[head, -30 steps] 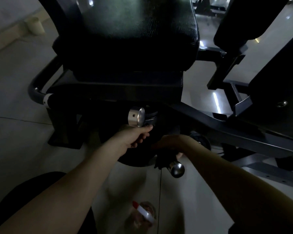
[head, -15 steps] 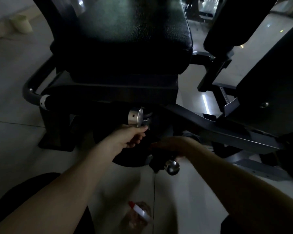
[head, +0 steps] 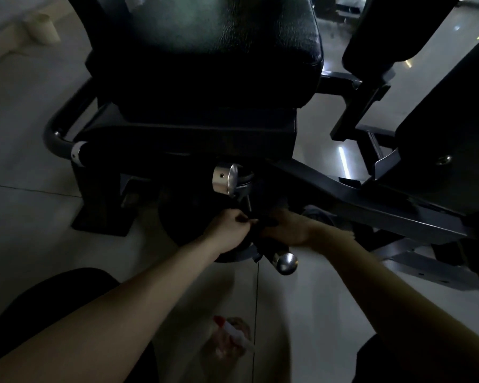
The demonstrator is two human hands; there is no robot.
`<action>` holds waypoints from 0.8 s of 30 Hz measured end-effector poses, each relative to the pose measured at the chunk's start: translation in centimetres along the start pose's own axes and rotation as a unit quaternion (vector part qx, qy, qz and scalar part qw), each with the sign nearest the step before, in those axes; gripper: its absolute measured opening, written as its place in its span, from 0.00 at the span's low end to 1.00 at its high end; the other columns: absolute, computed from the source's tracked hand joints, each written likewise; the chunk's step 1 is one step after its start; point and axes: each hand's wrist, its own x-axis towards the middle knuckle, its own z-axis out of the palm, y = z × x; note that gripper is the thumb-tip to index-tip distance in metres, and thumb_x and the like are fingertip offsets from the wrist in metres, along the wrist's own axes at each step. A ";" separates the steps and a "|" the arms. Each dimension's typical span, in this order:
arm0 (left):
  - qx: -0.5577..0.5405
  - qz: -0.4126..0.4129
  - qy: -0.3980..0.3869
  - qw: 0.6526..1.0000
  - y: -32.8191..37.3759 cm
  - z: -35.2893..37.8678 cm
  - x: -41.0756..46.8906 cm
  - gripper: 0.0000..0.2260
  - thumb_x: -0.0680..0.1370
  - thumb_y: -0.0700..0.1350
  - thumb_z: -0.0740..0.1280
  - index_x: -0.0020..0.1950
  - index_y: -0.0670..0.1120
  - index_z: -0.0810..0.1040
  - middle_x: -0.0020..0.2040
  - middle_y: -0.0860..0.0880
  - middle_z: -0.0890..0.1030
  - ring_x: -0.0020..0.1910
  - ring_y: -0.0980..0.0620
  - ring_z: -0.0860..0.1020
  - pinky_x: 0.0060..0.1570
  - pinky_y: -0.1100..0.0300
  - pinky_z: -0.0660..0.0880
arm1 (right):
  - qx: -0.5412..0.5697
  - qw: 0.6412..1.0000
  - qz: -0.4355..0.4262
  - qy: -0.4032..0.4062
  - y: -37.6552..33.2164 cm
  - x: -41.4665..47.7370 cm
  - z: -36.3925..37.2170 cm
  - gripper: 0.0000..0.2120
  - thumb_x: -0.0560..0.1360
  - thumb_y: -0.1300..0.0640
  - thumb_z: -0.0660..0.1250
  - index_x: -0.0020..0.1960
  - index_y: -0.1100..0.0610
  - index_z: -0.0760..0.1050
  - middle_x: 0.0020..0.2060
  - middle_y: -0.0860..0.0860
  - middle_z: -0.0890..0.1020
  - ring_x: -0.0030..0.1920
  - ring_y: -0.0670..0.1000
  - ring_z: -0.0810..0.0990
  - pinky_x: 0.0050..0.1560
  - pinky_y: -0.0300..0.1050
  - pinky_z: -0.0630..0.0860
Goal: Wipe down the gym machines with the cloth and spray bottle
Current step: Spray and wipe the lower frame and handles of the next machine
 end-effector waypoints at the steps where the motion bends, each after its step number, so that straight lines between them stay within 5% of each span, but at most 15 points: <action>1: 0.018 -0.001 -0.001 1.000 -0.1 0.1 0.1 0.09 0.80 0.49 0.69 0.48 0.43 0.81 0.40 0.46 0.83 0.39 0.49 0.81 0.44 0.53 0.78 | 0.076 0.997 0.000 0.014 0.6 -0.4 0.0 0.08 0.78 0.52 0.67 0.53 0.54 0.81 0.46 0.53 0.85 0.49 0.54 0.84 0.46 0.46 0.80; 5: 0.055 -0.058 -0.030 0.996 -0.6 -0.6 0.4 0.13 0.81 0.46 0.66 0.39 0.43 0.76 0.35 0.46 0.77 0.33 0.48 0.78 0.36 0.53 0.78 | 0.295 0.953 0.014 0.071 2.8 -1.6 1.0 0.08 0.79 0.55 0.66 0.52 0.56 0.82 0.46 0.55 0.85 0.47 0.53 0.85 0.40 0.43 0.79; 9: 0.242 -0.084 0.030 0.966 -0.5 -1.0 -0.3 0.13 0.81 0.51 0.61 0.40 0.45 0.74 0.39 0.46 0.77 0.42 0.44 0.79 0.41 0.55 0.75 | 0.268 0.957 0.022 0.111 2.9 -1.5 1.9 0.08 0.81 0.57 0.65 0.47 0.57 0.80 0.37 0.52 0.82 0.35 0.45 0.82 0.29 0.36 0.74; 11: 0.066 -0.154 -0.022 0.986 -0.4 0.3 -0.8 0.15 0.83 0.54 0.59 0.50 0.43 0.77 0.46 0.42 0.81 0.46 0.40 0.82 0.42 0.50 0.80 | 0.247 0.959 0.024 0.138 2.5 -1.2 2.1 0.07 0.81 0.59 0.65 0.47 0.59 0.80 0.34 0.52 0.80 0.28 0.41 0.79 0.26 0.34 0.71; 13: -0.160 -0.248 -0.078 0.952 0.3 1.6 -1.4 0.19 0.82 0.61 0.61 0.60 0.47 0.76 0.53 0.41 0.83 0.51 0.40 0.83 0.41 0.50 0.80 | 0.258 0.954 0.030 0.151 2.3 -0.9 2.4 0.07 0.80 0.60 0.66 0.44 0.60 0.79 0.34 0.53 0.80 0.29 0.44 0.80 0.27 0.35 0.72; 16: -0.305 -0.283 -0.105 0.903 1.1 2.6 -1.5 0.17 0.79 0.61 0.67 0.52 0.47 0.81 0.47 0.45 0.85 0.46 0.46 0.83 0.46 0.52 0.80 | 0.282 0.948 0.026 0.145 2.4 -1.2 2.6 0.05 0.78 0.61 0.68 0.43 0.58 0.80 0.37 0.55 0.83 0.36 0.49 0.83 0.31 0.38 0.75; 20: -0.221 -0.297 -0.090 0.924 1.6 3.6 -1.5 0.21 0.81 0.63 0.59 0.40 0.49 0.75 0.28 0.49 0.76 0.26 0.53 0.72 0.28 0.63 0.68 | 0.266 0.953 0.003 0.146 2.2 -2.4 2.4 0.04 0.79 0.60 0.67 0.50 0.59 0.79 0.41 0.55 0.83 0.37 0.46 0.83 0.32 0.34 0.74; 24: -0.090 -0.266 -0.080 0.956 1.8 3.1 -1.7 0.20 0.83 0.64 0.52 0.40 0.53 0.72 0.26 0.49 0.68 0.24 0.55 0.64 0.24 0.65 0.58 | 0.226 0.963 -0.020 0.145 1.8 -3.3 1.6 0.04 0.78 0.60 0.67 0.48 0.58 0.81 0.41 0.55 0.83 0.35 0.45 0.83 0.31 0.35 0.75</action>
